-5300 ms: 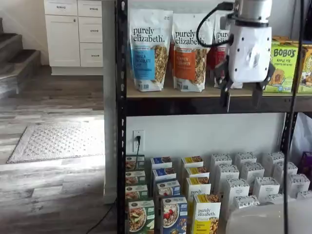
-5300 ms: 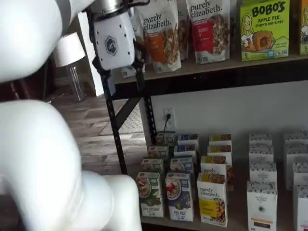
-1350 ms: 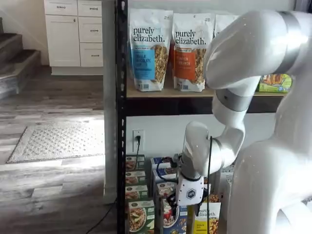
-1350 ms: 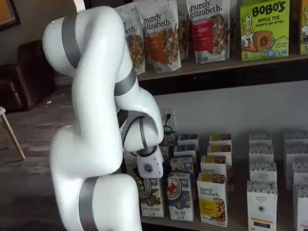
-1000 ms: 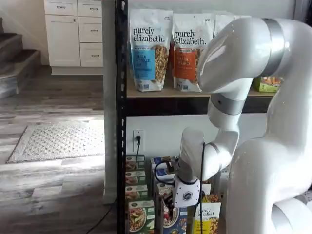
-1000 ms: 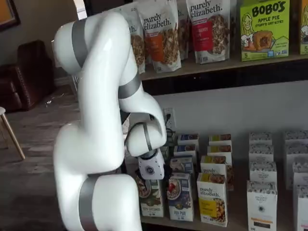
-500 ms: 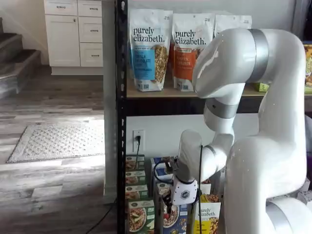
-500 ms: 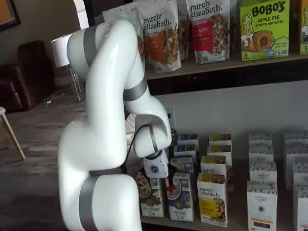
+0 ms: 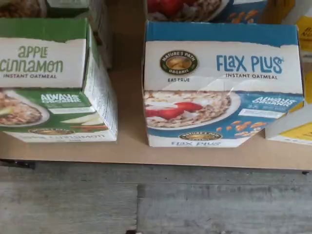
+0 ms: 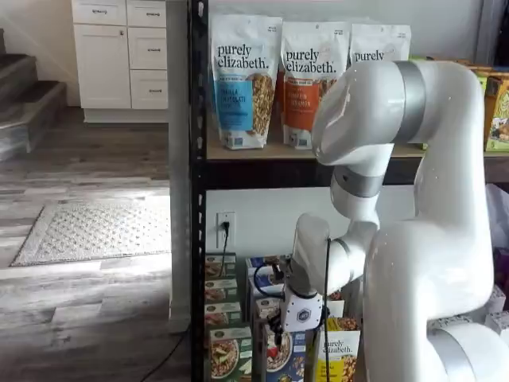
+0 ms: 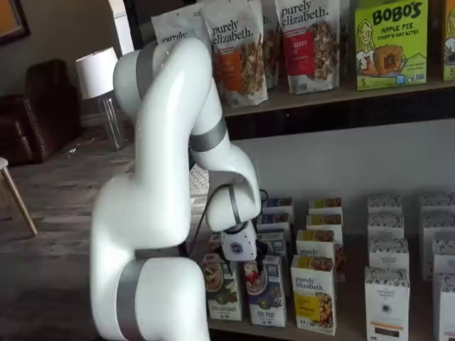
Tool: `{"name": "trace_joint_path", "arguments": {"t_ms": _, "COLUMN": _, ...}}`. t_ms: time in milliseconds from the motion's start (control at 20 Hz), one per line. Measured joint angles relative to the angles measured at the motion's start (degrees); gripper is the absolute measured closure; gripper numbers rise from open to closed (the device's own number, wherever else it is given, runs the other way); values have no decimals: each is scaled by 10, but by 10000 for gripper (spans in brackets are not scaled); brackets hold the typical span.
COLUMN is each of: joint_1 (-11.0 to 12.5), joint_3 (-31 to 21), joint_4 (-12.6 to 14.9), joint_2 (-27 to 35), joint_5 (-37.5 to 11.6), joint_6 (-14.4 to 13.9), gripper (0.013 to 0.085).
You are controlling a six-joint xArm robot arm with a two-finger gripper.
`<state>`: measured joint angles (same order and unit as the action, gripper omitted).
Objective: Pick up the blue and white box that is on the bottom shelf, the second box from the left
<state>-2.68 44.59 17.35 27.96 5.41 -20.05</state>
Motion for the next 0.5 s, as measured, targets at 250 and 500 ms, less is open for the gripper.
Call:
{"name": "trace_joint_path", "arguments": {"t_ms": 250, "joint_1": 6, "joint_3": 24, "joint_4": 16, "joint_2": 19, "joint_5": -2, "joint_6": -10, "gripper": 130}}
{"name": "trace_joint_path", "arguments": {"t_ms": 500, "joint_1": 8, "joint_3": 50, "joint_4": 25, "joint_2": 39, "joint_5": 0, "joint_6": -16, "gripper": 130}}
